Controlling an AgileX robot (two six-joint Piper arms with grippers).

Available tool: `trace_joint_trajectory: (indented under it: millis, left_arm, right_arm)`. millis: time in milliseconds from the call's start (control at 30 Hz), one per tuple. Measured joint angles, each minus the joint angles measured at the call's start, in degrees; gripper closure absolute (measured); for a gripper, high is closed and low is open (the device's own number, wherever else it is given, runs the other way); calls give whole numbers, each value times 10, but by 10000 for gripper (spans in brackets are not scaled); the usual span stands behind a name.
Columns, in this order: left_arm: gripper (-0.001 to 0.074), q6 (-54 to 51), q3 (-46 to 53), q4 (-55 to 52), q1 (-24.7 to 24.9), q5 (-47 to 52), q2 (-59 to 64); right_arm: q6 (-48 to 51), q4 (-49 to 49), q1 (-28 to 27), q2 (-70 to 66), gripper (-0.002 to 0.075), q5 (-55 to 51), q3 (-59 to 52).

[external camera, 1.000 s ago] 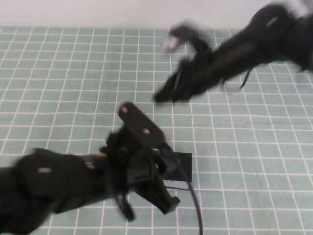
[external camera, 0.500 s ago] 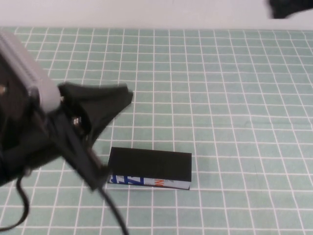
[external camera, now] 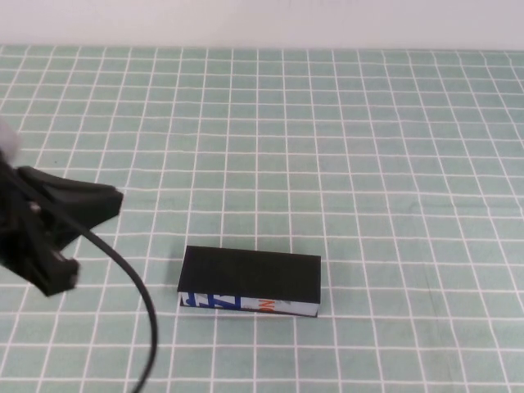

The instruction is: Return glasses to glasses case

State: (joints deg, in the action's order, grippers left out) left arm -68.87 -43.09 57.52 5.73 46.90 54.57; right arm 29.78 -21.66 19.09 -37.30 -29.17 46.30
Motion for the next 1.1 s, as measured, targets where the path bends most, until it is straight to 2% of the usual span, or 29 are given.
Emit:
trace_joint_trajectory:
  millis: [133, 333, 467, 767, 1100]
  left_arm:
    - [737, 1, 0, 18, -35, 60, -2]
    - [737, 0, 0, 22, -21, 101, -4]
    - [737, -1, 0, 23, -19, 102, -5]
    - [737, 8, 0, 23, -19, 106, -5]
    - [737, 54, 0, 22, -19, 108, -5]
  right_arm:
    - [-1, -32, 0, 68, 737, 44, -125]
    - [-2, -41, 0, 151, 737, 123, -277]
    - [-2, -56, 0, 177, 737, 169, -340]
    - [-1, -75, 0, 181, 737, 212, -364]
    - [-1, -101, 0, 181, 737, 158, -364]
